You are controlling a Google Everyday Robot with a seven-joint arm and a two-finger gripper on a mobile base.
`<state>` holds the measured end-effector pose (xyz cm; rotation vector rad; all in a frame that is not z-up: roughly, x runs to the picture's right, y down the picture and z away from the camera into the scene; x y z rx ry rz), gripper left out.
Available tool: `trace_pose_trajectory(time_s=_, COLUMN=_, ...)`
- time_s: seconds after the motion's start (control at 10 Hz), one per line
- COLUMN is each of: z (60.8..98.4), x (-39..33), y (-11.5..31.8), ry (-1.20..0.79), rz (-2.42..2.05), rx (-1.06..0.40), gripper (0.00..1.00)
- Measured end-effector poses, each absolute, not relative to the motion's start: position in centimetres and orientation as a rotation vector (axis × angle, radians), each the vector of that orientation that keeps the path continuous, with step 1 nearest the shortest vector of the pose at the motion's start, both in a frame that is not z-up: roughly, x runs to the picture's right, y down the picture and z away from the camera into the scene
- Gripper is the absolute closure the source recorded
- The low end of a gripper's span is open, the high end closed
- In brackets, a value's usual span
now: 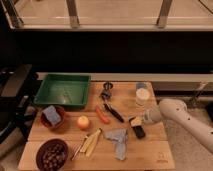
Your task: Wipe table surface with eraser
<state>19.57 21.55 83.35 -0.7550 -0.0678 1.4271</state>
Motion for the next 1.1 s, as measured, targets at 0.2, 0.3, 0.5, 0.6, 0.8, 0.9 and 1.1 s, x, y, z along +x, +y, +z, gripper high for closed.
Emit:
trace_pose_trajectory(time_s=0.2, z=82.0, x=19.8, y=23.3, ry=-0.052, rz=1.451, rx=-0.759, gripper=1.00)
trace_pose_trajectory(time_s=0.3, z=81.9, x=20.4, y=23.5, ry=-0.036, rz=1.464, rx=-0.747, gripper=1.00)
trace_pose_trajectory(time_s=0.5, z=82.0, x=22.5, y=23.2, ry=-0.005, rz=1.493, rx=-0.711, gripper=1.00)
trace_pose_trajectory(time_s=0.6, z=82.0, x=24.2, y=23.0, ry=0.014, rz=1.515, rx=-0.682, gripper=1.00)
trace_pose_trajectory(time_s=0.8, z=82.8, x=26.0, y=21.1, ry=0.028, rz=1.528, rx=-0.628, gripper=1.00)
trace_pose_trajectory(time_s=0.9, z=83.5, x=26.1, y=20.1, ry=0.023, rz=1.520, rx=-0.615, gripper=1.00)
trace_pose_trajectory(time_s=1.1, z=85.2, x=24.4, y=18.6, ry=-0.001, rz=1.468, rx=-0.626, gripper=1.00)
